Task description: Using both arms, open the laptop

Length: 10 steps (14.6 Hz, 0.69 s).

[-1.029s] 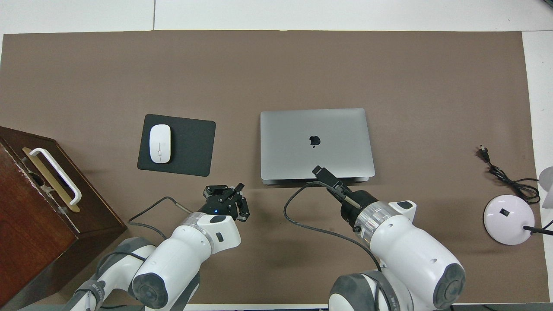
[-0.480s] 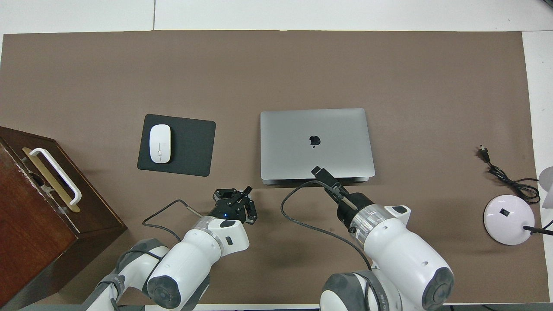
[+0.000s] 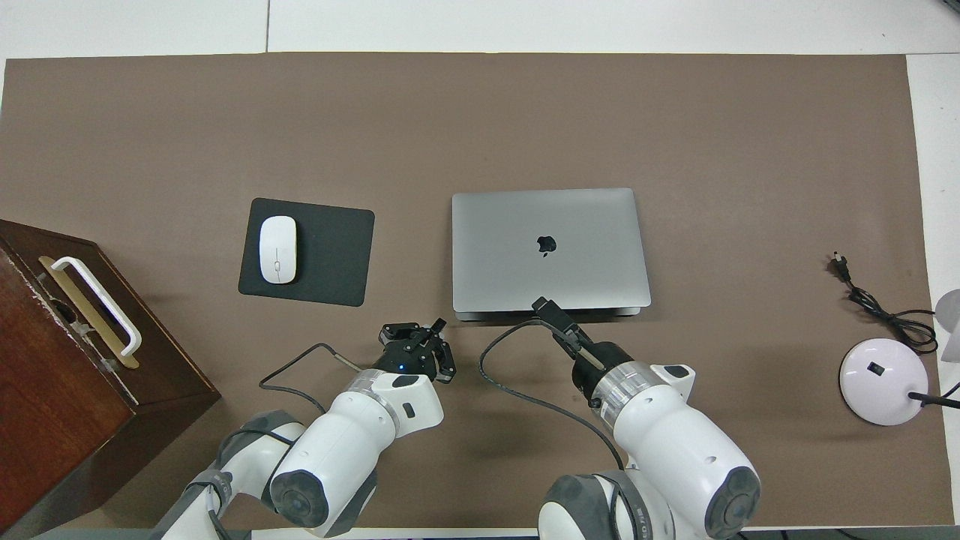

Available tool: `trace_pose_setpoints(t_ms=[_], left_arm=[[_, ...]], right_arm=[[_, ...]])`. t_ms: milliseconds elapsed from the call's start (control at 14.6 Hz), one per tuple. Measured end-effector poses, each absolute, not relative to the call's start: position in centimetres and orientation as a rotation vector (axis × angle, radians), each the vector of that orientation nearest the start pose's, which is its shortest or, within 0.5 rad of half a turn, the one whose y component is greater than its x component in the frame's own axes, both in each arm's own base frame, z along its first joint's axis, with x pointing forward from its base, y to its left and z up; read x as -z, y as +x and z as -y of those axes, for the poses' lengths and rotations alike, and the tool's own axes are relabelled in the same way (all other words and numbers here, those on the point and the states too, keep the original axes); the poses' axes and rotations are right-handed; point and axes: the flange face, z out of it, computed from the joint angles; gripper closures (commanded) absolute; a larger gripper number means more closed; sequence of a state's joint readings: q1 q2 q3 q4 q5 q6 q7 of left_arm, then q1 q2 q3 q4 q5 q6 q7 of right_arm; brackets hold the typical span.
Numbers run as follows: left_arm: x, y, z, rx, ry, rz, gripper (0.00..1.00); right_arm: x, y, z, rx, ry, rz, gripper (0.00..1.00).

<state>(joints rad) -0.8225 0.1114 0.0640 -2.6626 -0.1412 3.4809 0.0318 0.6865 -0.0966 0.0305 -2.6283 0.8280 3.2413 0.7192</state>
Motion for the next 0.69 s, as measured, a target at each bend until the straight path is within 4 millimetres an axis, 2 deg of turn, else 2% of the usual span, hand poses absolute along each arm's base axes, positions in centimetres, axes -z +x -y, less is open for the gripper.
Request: trace_pose_setpoints(t_ms=[686], left_arm=[[-28.0,36.6,33.2,1.125,-3.053,-0.970,1.00]], right_arm=[[-33.3,39.3,-24.6,0.453,-2.317,-1.052,0.00]])
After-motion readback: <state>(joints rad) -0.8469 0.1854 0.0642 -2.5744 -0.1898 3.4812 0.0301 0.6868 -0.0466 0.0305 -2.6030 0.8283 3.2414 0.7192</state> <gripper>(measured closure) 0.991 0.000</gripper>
